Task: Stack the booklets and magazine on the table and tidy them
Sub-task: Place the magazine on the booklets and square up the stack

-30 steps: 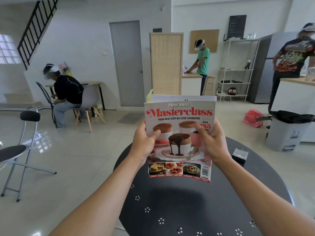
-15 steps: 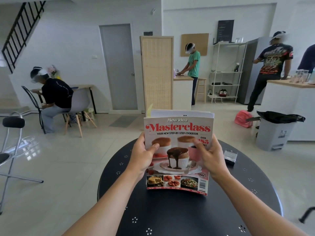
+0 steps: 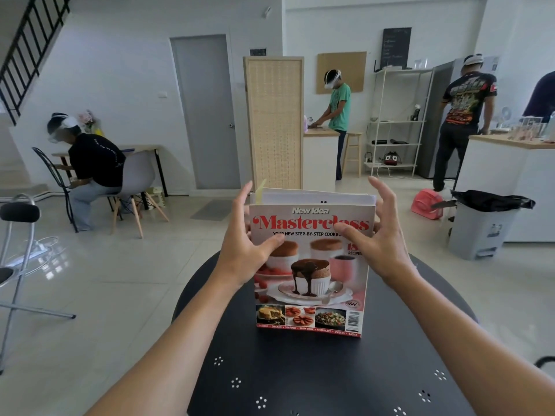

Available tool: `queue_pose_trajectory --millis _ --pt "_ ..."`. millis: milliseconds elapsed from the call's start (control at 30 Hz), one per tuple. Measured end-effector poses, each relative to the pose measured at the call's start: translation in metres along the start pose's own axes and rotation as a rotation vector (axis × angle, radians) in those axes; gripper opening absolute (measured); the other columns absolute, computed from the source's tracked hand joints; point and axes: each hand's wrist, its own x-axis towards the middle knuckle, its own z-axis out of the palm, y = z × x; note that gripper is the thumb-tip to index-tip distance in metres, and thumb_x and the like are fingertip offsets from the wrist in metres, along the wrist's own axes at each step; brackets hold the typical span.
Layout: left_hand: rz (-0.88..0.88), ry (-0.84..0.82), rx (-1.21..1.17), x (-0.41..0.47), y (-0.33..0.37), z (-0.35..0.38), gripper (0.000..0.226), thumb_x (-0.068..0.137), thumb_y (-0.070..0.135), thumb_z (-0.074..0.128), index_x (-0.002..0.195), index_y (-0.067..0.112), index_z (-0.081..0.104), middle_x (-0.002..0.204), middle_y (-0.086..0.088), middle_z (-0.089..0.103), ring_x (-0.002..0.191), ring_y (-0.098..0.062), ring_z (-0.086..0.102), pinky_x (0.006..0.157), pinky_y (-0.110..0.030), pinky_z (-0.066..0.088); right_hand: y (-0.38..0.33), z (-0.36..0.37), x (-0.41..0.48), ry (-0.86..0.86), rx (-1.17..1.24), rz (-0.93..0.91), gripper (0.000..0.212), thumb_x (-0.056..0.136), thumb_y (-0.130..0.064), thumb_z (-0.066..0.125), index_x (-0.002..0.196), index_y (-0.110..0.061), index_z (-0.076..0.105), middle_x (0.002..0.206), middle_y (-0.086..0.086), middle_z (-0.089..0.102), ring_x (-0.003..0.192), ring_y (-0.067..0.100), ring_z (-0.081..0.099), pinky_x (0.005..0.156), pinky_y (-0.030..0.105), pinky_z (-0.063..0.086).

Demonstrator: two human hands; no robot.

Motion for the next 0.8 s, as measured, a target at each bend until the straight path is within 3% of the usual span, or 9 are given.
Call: queue_pose_trajectory --millis 100,167,233,500,633,733,800 --pt "0.084 -0.039 0.185 0.012 0.012 -0.007 0.096 0.078 0.017 0.081 0.146 0.051 0.022 0.145 -0.005 0.044 0.122 -0.025 0.055 0.091 -0.045 0.058 -0.008 -0.003 0.008 -0.024 -0.186 -0.035 0.072 0.075 -0.029 0.083 0.132 -0.046 0.043 0.116 -0.003 0.062 0.091 0.014 0.071 0.07 0.03 0.062" --pt "0.12 -0.061 0.354 0.018 0.014 -0.009 0.085 0.08 0.023 0.08 0.148 0.041 0.032 0.137 -0.004 0.046 0.114 -0.015 0.053 0.089 -0.043 0.058 -0.009 -0.004 0.011 -0.036 -0.267 -0.032 0.06 0.074 -0.029 0.082 0.127 -0.035 0.054 0.119 0.001 0.061 0.096 0.019 0.068 0.074 0.04 0.062" --pt "0.13 -0.073 0.448 0.021 0.014 -0.011 0.077 0.081 0.028 0.079 0.146 0.035 0.039 0.128 -0.003 0.048 0.107 -0.011 0.05 0.087 -0.039 0.059 -0.009 -0.004 0.012 -0.033 -0.308 -0.031 0.058 0.074 -0.024 0.083 0.125 -0.028 0.056 0.119 0.0 0.06 0.096 0.019 0.066 0.073 0.041 0.062" --pt "0.155 -0.075 0.433 0.017 0.013 -0.014 0.065 0.08 0.023 0.08 0.135 0.03 0.047 0.127 -0.001 0.057 0.108 -0.02 0.059 0.08 -0.043 0.061 -0.009 -0.001 0.014 -0.025 -0.407 -0.033 0.058 0.073 -0.023 0.085 0.117 -0.036 0.049 0.11 0.005 0.065 0.088 0.021 0.067 0.072 0.045 0.061" --pt "0.147 -0.081 0.429 0.017 0.015 -0.016 0.063 0.081 0.024 0.08 0.133 0.032 0.046 0.117 0.007 0.058 0.098 -0.014 0.06 0.077 -0.032 0.061 -0.011 -0.001 0.016 -0.015 -0.459 -0.07 0.072 0.073 -0.031 0.083 0.133 -0.037 0.044 0.127 -0.001 0.056 0.102 0.019 0.06 0.083 0.039 0.057" --pt "0.153 -0.083 0.426 0.017 0.015 -0.016 0.062 0.081 0.024 0.08 0.132 0.035 0.046 0.114 0.01 0.057 0.094 -0.012 0.06 0.073 -0.024 0.059 -0.01 0.001 0.017 -0.019 -0.527 -0.058 0.06 0.076 -0.029 0.082 0.13 -0.031 0.054 0.115 -0.004 0.056 0.096 0.013 0.059 0.082 0.037 0.058" --pt "0.153 -0.087 0.419 0.016 0.013 -0.014 0.063 0.081 0.022 0.079 0.132 0.035 0.045 0.115 0.009 0.057 0.099 -0.013 0.06 0.076 -0.027 0.061 -0.008 0.0 0.018 0.002 -0.535 -0.058 0.054 0.076 -0.025 0.082 0.125 -0.03 0.059 0.111 -0.003 0.058 0.094 0.017 0.062 0.078 0.037 0.059"
